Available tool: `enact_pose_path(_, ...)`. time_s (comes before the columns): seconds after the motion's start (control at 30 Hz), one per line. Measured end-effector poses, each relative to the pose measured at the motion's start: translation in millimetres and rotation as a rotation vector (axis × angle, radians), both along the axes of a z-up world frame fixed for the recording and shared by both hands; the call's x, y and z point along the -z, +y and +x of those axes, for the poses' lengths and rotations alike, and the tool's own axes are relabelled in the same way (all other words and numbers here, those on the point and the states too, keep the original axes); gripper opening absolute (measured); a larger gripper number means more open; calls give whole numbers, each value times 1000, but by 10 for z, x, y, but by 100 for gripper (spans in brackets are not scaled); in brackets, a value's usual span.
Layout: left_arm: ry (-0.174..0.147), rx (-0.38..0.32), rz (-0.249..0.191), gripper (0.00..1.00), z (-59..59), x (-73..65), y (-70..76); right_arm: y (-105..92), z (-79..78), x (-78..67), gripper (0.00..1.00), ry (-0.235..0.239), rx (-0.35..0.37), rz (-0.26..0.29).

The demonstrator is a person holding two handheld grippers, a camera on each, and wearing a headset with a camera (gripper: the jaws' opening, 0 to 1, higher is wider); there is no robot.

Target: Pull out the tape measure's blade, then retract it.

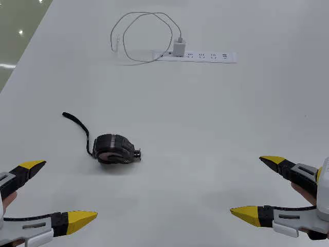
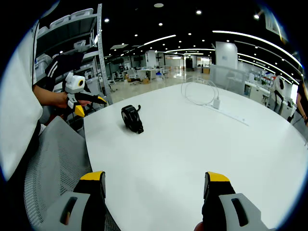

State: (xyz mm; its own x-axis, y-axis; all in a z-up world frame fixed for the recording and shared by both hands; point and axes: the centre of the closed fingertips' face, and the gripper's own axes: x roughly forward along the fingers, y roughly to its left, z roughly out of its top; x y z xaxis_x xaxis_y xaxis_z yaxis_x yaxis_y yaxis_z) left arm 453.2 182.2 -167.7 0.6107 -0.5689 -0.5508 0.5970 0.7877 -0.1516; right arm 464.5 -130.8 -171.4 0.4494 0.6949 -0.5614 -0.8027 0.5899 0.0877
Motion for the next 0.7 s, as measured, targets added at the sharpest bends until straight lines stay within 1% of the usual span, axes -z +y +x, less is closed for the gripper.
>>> enact_pose_path(0.07,4,5,-6,99,-9,4,-13,-8,10,5,84,-1,-1,-6)
enact_pose_path(0.2,5,16,-4,99,-24,2,-27,-5,11,2,85,-4,-4,-3)
enact_pose_path(0.33,5,26,-7,99,-37,-5,-41,1,-22,18,85,-2,-10,-12)
enact_pose_path(0.57,3,44,-8,99,-46,-29,-68,18,-76,5,86,1,-7,-1)
enact_pose_path(0.7,3,49,-9,99,-51,-31,-72,41,-110,31,87,8,-21,-3)
